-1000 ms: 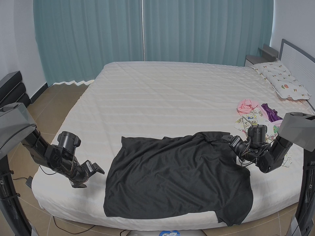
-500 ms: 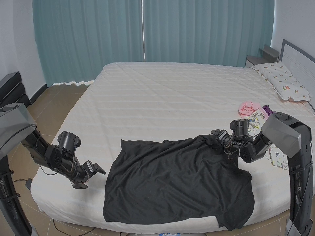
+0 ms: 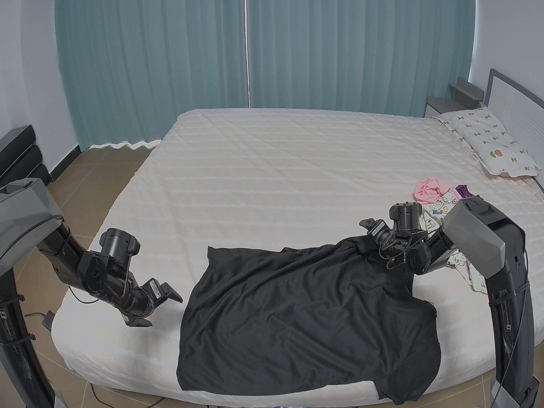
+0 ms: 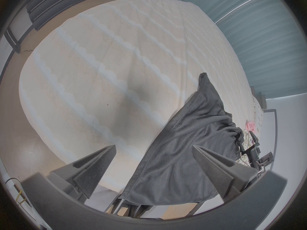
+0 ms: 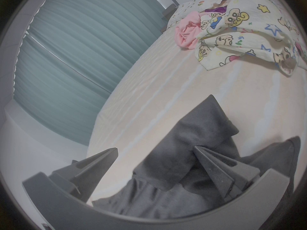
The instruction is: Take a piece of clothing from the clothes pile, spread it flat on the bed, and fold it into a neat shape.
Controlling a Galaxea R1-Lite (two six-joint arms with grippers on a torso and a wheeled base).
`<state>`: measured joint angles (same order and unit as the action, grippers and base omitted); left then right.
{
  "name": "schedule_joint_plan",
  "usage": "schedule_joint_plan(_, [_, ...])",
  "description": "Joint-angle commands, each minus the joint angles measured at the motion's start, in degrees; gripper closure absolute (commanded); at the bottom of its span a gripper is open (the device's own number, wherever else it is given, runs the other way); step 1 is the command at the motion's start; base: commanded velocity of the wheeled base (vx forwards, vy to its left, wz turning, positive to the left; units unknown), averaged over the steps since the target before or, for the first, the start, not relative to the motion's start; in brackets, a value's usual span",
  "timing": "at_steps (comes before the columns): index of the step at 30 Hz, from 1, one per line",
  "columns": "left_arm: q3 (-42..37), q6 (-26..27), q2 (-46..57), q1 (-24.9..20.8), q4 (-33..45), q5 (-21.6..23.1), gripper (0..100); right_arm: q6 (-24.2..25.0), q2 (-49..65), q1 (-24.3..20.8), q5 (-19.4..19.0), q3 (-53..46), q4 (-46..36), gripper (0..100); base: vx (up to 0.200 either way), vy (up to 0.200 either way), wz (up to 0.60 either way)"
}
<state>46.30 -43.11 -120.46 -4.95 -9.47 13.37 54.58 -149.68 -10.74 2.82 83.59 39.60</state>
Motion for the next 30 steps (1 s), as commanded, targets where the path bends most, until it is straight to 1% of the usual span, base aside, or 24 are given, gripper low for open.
schedule_joint_plan(1, [-0.1,0.0,-0.1,-0.1,0.0,0.0,0,3.8,-2.2,0.3,-0.3,7.1,0.0,0,0.0,0.0,0.0])
schedule_joint_plan(3, [-0.1,0.0,-0.1,-0.1,0.0,0.0,0,5.7,-2.4,0.5,-0.4,10.2,0.1,0,0.0,0.0,0.0])
schedule_joint_plan(4, [-0.1,0.0,-0.1,-0.1,0.0,0.0,0,5.7,-2.4,0.5,-0.4,10.2,0.1,0,0.0,0.0,0.0])
schedule_joint_plan(5, [-0.1,0.0,-0.1,-0.1,0.0,0.0,0,6.2,-2.7,1.1,-0.4,12.7,0.6,0,0.0,0.0,0.0])
schedule_joint_plan(7, [-0.1,-0.1,0.0,-0.1,0.0,0.0,0,6.4,-3.3,1.4,-0.3,14.4,1.0,0,0.0,0.0,0.0])
schedule_joint_plan(10, [-0.1,-0.1,0.0,-0.1,0.0,0.0,0,6.2,-3.3,1.5,0.0,14.4,1.2,0,0.0,0.0,0.0])
schedule_joint_plan(13, [-0.1,-0.1,0.0,0.0,0.0,0.0,0,5.7,-0.8,1.5,-1.0,8.9,-0.7,0,0.0,0.0,0.0])
schedule_joint_plan(14, [-0.1,-0.1,0.0,0.1,0.0,0.0,0,5.7,-0.6,1.5,-1.1,8.3,-0.7,0,0.0,0.0,0.0])
schedule_joint_plan(15, [-0.1,-0.1,-0.1,0.0,0.0,0.0,0,5.5,0.1,1.5,-3.0,6.1,-1.5,0,0.0,0.0,0.0])
schedule_joint_plan(16, [-0.1,-0.1,-0.1,0.0,0.0,0.0,0,5.4,0.3,1.5,-3.9,5.1,-2.2,0,0.0,0.0,0.0])
schedule_joint_plan(18, [-0.2,-0.1,-0.1,0.0,0.0,0.0,0,5.3,0.4,1.5,-4.4,4.1,-3.4,0,0.0,0.0,0.0])
schedule_joint_plan(19, [-0.2,-0.1,-0.1,0.0,0.0,0.0,0,4.9,1.1,1.5,-5.0,3.2,-5.6,0,0.0,0.0,0.0])
schedule_joint_plan(25, [-0.1,0.0,-0.2,0.0,0.0,0.0,0,1.4,1.8,1.6,-5.0,0.3,-8.0,0,0.0,0.0,0.0])
schedule_joint_plan(30, [-0.1,0.0,-0.2,0.0,0.0,0.0,0,0.1,1.2,1.6,-5.1,0.2,-9.0,0,0.0,0.0,0.0])
